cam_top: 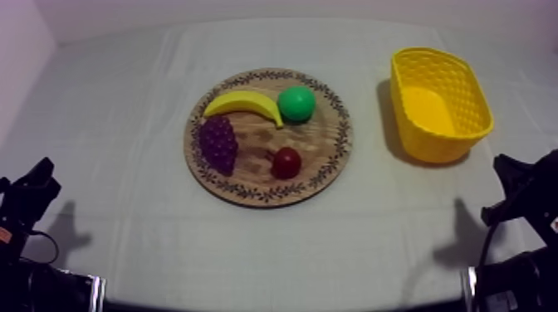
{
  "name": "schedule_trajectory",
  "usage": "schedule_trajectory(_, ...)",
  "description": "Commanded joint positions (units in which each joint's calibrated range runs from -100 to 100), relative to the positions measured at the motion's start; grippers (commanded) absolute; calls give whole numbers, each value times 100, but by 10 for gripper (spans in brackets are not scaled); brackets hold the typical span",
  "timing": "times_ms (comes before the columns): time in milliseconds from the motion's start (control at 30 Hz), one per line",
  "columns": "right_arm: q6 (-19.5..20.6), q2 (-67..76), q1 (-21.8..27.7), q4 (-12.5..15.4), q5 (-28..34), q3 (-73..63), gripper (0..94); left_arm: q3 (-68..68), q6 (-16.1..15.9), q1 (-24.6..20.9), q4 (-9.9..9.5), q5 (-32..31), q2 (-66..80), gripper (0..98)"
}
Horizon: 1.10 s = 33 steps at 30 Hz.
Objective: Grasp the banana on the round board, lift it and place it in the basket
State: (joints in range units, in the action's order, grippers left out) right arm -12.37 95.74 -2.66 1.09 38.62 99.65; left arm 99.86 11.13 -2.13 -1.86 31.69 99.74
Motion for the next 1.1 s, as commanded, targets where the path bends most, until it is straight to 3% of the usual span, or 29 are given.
schedule_trajectory(0, -1, 2, -2, 1, 1, 2, 3, 3, -2, 0, -2, 0, 1, 1)
schedule_trajectory(600, 153, -30, -124, -46, -129, -17, 3, 3, -2, 0, -2, 0, 1, 1)
schedule_trajectory(867, 324, -1911, -50, -270, -754, -1011, 3, 3, -1, 0, -2, 0, 1, 1)
schedule_trajectory(933, 266, -2549, 73, -165, -867, -1562, 3, 3, -1, 0, -2, 0, 1, 1)
schedule_trajectory(1067, -89, -3719, 364, 343, -805, -2893, 11, 3, -2, 0, -2, 0, 1, 1)
